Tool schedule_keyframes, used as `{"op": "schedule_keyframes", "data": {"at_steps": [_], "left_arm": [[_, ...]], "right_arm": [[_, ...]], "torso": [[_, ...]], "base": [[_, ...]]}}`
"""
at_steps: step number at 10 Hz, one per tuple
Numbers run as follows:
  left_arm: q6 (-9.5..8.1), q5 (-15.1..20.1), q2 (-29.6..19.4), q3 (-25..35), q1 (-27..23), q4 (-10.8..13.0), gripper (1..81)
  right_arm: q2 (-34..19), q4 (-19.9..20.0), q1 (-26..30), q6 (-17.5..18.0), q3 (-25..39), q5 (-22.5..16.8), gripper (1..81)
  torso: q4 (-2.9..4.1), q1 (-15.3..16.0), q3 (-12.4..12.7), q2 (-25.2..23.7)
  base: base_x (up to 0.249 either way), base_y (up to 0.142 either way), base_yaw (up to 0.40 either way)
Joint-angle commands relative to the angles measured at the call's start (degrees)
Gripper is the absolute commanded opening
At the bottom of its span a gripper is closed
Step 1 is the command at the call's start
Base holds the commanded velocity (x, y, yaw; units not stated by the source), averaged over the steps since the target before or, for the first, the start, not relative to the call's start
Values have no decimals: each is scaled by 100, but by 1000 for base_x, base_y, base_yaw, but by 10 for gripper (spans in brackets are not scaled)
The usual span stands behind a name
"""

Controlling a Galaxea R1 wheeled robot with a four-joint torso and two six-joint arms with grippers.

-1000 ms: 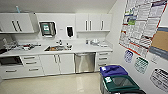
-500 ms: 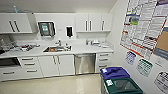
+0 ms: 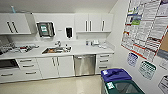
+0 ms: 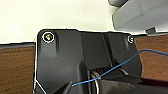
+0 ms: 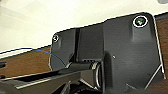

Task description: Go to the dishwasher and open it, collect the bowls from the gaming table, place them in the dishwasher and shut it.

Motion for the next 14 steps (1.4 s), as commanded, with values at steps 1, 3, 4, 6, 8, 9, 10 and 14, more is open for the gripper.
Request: {"op": "schedule_keyframes", "data": {"at_steps": [1, 3, 4, 6, 8, 9, 10, 14], "left_arm": [[18, 300, -83, 49, -240, 57, 811], [18, 300, -83, 58, -240, 48, 811], [18, 300, -92, 58, -240, 48, 811], [18, 300, -92, 58, -240, 48, 811], [18, 300, -92, 57, -240, 48, 811], [18, 300, -92, 49, -240, 48, 811], [18, 300, -92, 49, -232, 48, 811], [18, 300, -101, 58, -240, 40, 811]], "right_arm": [[-96, -24, 243, -6, 62, -349, 811], [-96, -24, 243, -6, 62, -349, 811], [-96, -24, 243, -6, 62, -349, 811], [-96, -24, 243, -6, 53, -349, 811], [-96, -24, 243, -6, 44, -349, 811], [-87, -24, 243, -6, 44, -349, 811], [-87, -24, 243, -6, 44, -349, 811], [-70, -33, 243, -6, 26, -349, 811]], "torso": [[0, 0, 0, 0], [0, -6, 2, -2], [0, -6, 2, -2], [0, -6, 2, -2], [0, -2, 0, 0], [0, -9, 2, -2], [0, -11, 2, -5], [0, -11, 0, -2]], "base": [[102, 0, 0], [102, 0, 0], [102, 0, 0], [102, 0, 0], [102, 0, 0], [105, 0, 0], [107, 0, 0], [109, 0, 0]]}}
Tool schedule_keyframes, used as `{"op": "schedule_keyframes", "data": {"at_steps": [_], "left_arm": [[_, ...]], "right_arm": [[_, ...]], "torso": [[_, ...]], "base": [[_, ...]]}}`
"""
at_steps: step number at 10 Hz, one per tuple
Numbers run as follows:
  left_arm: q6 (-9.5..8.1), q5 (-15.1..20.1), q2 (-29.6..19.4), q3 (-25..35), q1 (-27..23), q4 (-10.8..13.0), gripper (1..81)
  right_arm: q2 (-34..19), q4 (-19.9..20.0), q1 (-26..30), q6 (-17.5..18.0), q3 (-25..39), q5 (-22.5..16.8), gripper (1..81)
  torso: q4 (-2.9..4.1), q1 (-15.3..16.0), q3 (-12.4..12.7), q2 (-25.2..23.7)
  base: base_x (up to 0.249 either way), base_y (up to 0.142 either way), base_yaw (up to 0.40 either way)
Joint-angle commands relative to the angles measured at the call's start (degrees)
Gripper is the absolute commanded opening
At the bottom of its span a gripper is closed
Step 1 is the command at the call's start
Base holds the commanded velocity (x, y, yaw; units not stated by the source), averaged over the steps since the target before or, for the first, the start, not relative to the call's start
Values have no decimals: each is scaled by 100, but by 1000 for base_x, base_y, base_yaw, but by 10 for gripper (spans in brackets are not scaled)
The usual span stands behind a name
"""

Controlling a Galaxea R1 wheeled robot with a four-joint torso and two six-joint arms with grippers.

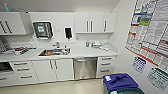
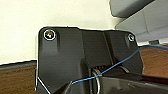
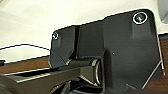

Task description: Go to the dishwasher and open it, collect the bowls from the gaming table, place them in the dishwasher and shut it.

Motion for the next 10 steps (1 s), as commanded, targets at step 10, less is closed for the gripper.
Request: {"op": "schedule_keyframes", "data": {"at_steps": [10], "left_arm": [[18, 281, -74, 58, -270, 42, 811]], "right_arm": [[-50, -33, 308, -8, -58, -325, 811]], "torso": [[0, 0, 0, 0]], "base": [[109, 35, 0]]}}
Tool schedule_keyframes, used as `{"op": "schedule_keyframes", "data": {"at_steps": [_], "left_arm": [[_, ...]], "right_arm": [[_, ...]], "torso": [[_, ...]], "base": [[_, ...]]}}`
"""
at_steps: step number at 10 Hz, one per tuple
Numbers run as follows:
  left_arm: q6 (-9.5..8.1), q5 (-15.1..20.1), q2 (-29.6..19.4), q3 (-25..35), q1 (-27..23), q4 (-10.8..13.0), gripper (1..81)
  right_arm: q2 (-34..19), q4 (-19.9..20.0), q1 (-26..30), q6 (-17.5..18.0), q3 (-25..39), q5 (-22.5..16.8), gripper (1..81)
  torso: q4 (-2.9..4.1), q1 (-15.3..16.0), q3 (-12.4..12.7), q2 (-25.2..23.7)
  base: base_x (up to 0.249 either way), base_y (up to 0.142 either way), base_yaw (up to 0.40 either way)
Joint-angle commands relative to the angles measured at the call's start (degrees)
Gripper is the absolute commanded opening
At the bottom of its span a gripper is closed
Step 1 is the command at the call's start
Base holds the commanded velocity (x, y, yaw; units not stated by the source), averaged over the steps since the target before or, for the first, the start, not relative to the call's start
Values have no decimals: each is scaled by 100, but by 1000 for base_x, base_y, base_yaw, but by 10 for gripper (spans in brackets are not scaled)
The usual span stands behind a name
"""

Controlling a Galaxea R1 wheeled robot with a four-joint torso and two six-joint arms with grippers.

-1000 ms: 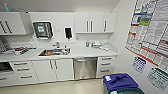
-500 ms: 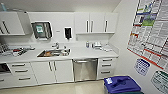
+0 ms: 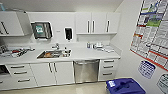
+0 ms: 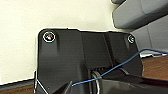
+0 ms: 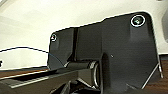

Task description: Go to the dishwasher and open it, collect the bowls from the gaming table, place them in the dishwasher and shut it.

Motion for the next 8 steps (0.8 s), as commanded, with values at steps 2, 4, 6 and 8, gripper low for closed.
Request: {"op": "schedule_keyframes", "data": {"at_steps": [2, 4, 6, 8], "left_arm": [[18, 297, -88, 50, -242, 42, 811], [18, 297, -79, 50, -242, 42, 811], [18, 297, -79, 50, -242, 42, 811], [18, 297, -79, 50, -242, 42, 811]], "right_arm": [[-110, -33, 286, -8, 60, -345, 811], [-110, -33, 294, -8, 25, -345, 811], [-110, -33, 294, -8, 25, -345, 811], [-102, -33, 294, -8, -1, -345, 811]], "torso": [[0, 0, 0, 0], [0, 0, 0, 0], [0, 0, 0, 0], [0, 0, 0, 0]], "base": [[109, 75, 0], [109, 75, 0], [111, 75, 0], [116, 75, 0]]}}
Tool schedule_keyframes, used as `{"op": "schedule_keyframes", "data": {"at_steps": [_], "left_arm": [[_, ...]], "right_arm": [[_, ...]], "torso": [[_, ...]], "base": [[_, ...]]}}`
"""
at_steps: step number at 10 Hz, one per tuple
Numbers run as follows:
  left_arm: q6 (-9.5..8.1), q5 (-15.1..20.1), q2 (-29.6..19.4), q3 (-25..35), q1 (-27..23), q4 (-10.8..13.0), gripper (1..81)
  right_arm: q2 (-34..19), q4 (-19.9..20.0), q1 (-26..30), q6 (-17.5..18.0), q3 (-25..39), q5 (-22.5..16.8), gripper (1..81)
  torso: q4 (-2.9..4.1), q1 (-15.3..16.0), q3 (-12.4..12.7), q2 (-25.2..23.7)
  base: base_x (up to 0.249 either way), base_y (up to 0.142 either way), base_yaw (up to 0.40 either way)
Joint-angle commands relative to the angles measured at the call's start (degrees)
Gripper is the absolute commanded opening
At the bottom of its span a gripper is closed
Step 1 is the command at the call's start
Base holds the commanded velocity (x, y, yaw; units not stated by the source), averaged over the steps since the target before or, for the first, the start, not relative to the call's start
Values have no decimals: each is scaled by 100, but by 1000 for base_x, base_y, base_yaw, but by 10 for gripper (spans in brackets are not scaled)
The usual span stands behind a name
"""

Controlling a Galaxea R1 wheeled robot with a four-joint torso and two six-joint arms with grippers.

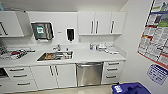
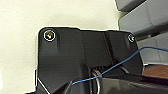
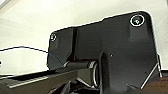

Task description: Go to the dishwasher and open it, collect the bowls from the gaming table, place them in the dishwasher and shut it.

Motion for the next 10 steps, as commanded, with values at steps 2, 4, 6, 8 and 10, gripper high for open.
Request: {"op": "schedule_keyframes", "data": {"at_steps": [2, 4, 6, 8, 10], "left_arm": [[18, 290, -64, 50, -256, 42, 811], [18, 281, -64, 50, -255, 42, 811], [18, 282, -64, 50, -256, 42, 811], [18, 281, -64, 50, -256, 42, 811], [18, 281, -64, 50, -256, 42, 811]], "right_arm": [[-98, -33, 279, -6, 21, -343, 811], [-98, -33, 279, -6, 21, -344, 811], [-98, -33, 279, -6, 21, -352, 811], [-98, -33, 270, -6, 21, -352, 811], [-98, -33, 261, -6, 21, -343, 811]], "torso": [[0, 0, 0, 0], [0, -1, 0, 0], [0, -1, 0, 0], [0, -1, 0, 0], [0, -1, 0, 0]], "base": [[117, 76, 0], [125, 75, 0], [131, 75, 0], [132, 75, 0], [132, 75, 0]]}}
